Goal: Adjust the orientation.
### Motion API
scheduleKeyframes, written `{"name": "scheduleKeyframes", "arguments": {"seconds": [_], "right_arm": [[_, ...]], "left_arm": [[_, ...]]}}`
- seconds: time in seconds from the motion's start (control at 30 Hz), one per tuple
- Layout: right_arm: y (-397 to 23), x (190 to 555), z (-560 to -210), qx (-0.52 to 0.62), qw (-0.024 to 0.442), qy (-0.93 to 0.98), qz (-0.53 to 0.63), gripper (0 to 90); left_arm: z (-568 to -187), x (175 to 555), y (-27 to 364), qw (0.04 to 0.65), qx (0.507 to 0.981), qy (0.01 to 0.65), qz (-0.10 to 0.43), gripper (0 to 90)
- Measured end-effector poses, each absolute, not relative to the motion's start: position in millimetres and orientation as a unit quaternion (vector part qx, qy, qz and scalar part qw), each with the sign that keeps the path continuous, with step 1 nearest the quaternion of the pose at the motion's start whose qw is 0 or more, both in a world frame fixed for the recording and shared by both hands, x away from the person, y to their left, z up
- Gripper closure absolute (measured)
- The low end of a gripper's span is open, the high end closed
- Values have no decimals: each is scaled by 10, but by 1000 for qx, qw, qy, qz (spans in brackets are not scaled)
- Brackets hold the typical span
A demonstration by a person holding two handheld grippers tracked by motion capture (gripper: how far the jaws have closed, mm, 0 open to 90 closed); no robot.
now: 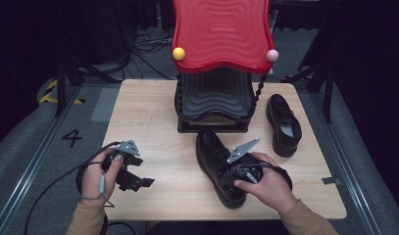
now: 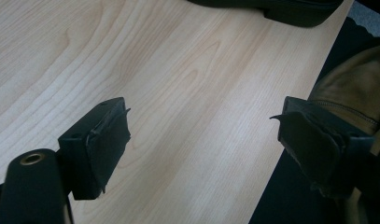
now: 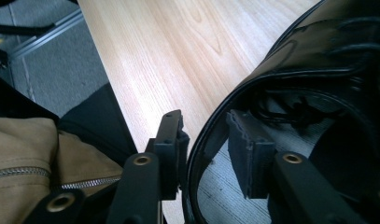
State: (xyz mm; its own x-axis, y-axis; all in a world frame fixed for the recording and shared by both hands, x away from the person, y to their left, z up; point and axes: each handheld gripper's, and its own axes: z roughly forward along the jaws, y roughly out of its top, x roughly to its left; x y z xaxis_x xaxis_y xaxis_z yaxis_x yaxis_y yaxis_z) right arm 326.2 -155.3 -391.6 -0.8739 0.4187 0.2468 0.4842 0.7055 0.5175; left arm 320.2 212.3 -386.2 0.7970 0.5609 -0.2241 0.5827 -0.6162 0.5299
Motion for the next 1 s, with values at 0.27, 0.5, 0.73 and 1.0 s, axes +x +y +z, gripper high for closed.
{"name": "scheduleKeyframes", "arguments": {"seconds": [0.27, 0.5, 0.73, 1.0], "right_arm": [[-1683, 3289, -3768, -257, 42, -912, -316, 594], [-1826, 3309, -3646, -269, 23, -905, -329, 575], [-1961, 3390, -3570, -283, 4, -899, -333, 556], [-2214, 3577, -3449, -311, -43, -889, -334, 525]], "left_arm": [[-3837, 3224, 2129, 305, 898, 316, -13, 170], [-3847, 3236, 2098, 302, 900, 313, -15, 171], [-3839, 3217, 2110, 304, 899, 315, -15, 170], [-3834, 3212, 2131, 303, 899, 317, -13, 170]]}}
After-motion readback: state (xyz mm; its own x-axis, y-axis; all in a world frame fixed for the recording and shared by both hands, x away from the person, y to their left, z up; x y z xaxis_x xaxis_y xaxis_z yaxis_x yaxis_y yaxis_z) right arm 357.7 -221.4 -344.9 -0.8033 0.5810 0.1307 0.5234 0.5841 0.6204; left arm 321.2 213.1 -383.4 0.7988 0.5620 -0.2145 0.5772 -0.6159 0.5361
